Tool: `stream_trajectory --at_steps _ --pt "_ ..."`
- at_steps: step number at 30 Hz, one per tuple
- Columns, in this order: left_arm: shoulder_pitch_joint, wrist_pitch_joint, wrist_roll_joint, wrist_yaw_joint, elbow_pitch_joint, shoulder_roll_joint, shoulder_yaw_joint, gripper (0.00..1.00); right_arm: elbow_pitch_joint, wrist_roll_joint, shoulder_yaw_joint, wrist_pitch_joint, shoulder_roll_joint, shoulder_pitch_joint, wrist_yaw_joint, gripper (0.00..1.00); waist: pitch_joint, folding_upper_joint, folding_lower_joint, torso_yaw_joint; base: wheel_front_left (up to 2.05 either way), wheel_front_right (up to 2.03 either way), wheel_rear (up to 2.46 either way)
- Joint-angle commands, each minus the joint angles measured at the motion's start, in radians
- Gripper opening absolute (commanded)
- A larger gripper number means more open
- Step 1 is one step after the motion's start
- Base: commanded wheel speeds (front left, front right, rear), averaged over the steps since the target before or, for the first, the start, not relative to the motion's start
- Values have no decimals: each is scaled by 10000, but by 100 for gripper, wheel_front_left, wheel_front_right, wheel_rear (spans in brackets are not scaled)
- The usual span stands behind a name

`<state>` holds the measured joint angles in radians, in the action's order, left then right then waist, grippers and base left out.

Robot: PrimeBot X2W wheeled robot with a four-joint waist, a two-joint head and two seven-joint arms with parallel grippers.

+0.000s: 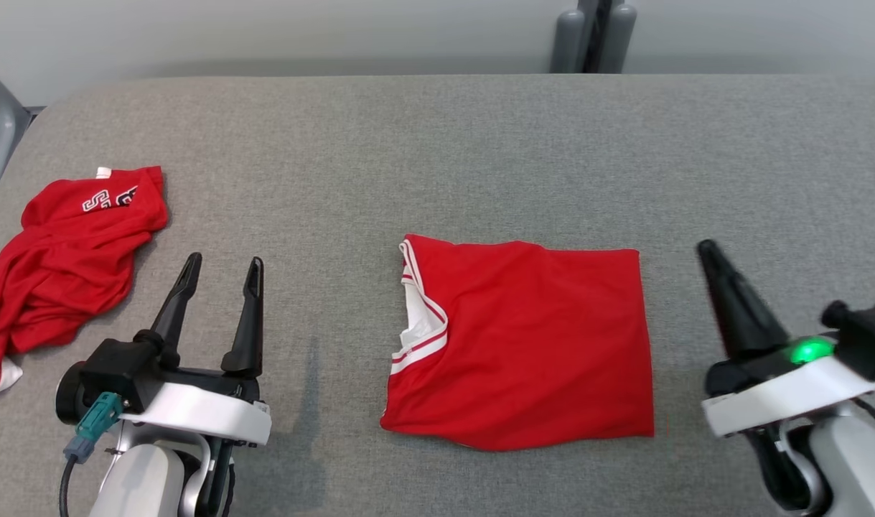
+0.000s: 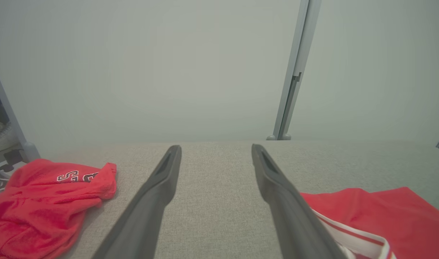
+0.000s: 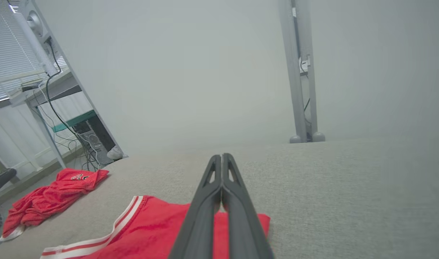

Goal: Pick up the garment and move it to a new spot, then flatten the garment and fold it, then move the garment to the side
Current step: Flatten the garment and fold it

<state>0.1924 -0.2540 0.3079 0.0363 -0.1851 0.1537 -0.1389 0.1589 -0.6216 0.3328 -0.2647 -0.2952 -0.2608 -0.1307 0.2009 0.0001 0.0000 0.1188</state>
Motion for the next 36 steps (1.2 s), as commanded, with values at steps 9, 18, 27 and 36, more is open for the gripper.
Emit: stream_trajectory --at_steps 9,18,27,36 --pt "-333 133 -88 -290 301 262 136 100 154 2875 -3312 -14 1012 951 1 100 -491 -1 0 -400 0 0 0" --pt "-1092 302 -67 -463 523 459 121 100 19 3585 -3668 440 1332 1802 1 100 -1354 -1 0 -597 0 0 0" --pt "-1793 595 -4 -603 746 613 80 100 -535 3831 -3794 1108 1496 2742 1 100 -2124 -1 0 -679 0 0 0" --pt "-2073 791 102 -704 963 731 65 100 -1081 3919 -3967 1398 1610 3228 1 100 -2268 -1 0 -671 0 0 0"
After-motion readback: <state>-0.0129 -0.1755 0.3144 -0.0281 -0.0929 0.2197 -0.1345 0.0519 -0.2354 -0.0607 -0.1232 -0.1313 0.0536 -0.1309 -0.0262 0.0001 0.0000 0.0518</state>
